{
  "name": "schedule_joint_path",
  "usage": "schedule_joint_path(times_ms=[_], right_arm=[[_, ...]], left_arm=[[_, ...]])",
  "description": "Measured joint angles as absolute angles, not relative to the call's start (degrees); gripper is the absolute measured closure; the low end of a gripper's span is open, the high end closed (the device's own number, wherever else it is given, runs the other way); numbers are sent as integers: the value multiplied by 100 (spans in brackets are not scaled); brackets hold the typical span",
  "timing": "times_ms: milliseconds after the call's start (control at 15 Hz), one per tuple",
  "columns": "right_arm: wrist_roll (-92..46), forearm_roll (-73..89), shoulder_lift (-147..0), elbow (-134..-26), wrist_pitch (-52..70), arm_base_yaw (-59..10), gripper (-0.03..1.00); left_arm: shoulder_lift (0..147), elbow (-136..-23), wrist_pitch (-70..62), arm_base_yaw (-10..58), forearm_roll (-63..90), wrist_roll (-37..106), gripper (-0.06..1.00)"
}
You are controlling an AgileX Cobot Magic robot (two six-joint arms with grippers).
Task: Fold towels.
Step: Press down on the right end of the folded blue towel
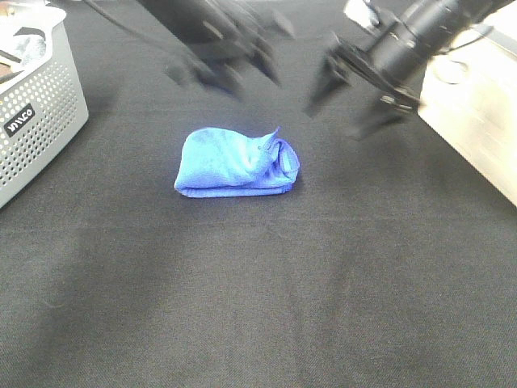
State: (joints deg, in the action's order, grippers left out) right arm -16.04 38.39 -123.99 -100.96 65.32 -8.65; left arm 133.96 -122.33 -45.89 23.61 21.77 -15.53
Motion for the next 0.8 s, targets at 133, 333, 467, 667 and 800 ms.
schedule_joint_path(times_ms=[133, 333, 467, 667, 800], right_arm=[[-2023, 4933, -12565, -10096, 6176, -1243, 15], [-2876, 6257, -13023, -10096, 5884, -1736, 15], [-3266, 6790, -13344, -10096, 5741, -1937, 15], [-3386, 6864, -13694, -10096, 5460, -1839, 16], [-3317, 6618, -13814, -10096, 5426, -1501, 16]], left_arm=[[13167, -12250, -4784, 1828, 1988, -1518, 34], [13041, -12250, -4887, 1301, 2017, -1518, 34], [13035, -12250, -4962, 1192, 2091, -1518, 34], [13035, -12250, -5053, 1186, 2177, -1518, 34], [13035, -12250, -5071, 1186, 2194, -1518, 34]])
